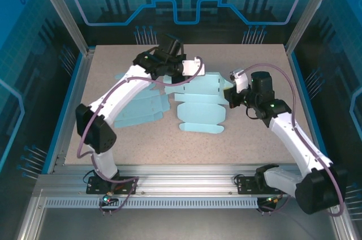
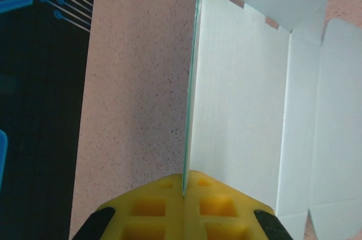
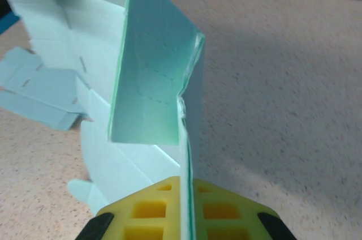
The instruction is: Fold the paper box
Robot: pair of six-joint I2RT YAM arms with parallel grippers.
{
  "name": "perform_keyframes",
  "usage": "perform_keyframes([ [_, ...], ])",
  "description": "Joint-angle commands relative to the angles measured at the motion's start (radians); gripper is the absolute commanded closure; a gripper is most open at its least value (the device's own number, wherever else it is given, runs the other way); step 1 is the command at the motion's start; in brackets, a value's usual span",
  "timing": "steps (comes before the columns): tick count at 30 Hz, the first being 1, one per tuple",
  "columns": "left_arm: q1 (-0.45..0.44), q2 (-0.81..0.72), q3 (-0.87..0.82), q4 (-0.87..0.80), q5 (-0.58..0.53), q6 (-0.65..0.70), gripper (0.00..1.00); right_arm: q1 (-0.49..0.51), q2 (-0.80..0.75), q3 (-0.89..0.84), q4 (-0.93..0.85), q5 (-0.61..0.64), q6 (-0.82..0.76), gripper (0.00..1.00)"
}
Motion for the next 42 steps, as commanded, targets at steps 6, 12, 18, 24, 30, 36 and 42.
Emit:
perform_keyframes([
  [6, -0.033, 0.126, 0.032, 0.169, -0.146, -0.072, 1.0, -0.049, 0.09, 0.067, -0.073, 0.088, 0.116, 0.69],
  [12, -0.052, 0.12, -0.117, 0.452, -0.286, -0.058, 1.0, -0.098, 0.067, 0.08, -0.142, 0.127, 0.206, 0.64],
  [18, -0.078, 0.066, -0.366, 0.804, -0.385, -0.04, 1.0, -0.123, -0.024, 0.072, -0.178, 0.135, 0.312, 0.6],
  [24, -0.099, 0.043, -0.536, 1.097, -0.453, -0.019, 1.0, -0.151, -0.076, 0.033, -0.183, 0.107, 0.385, 0.44],
  [30, -0.1, 0.047, -0.552, 1.06, -0.446, -0.059, 1.0, -0.176, 0.018, -0.022, -0.062, -0.096, 0.443, 0.55],
  [36, -0.1, 0.045, -0.559, 1.028, -0.418, -0.082, 1.0, -0.179, 0.185, -0.026, 0.069, -0.142, 0.475, 0.68],
  [42, -0.099, 0.069, -0.543, 0.991, -0.415, -0.069, 1.0, -0.185, 0.313, 0.03, 0.106, -0.096, 0.496, 0.69],
])
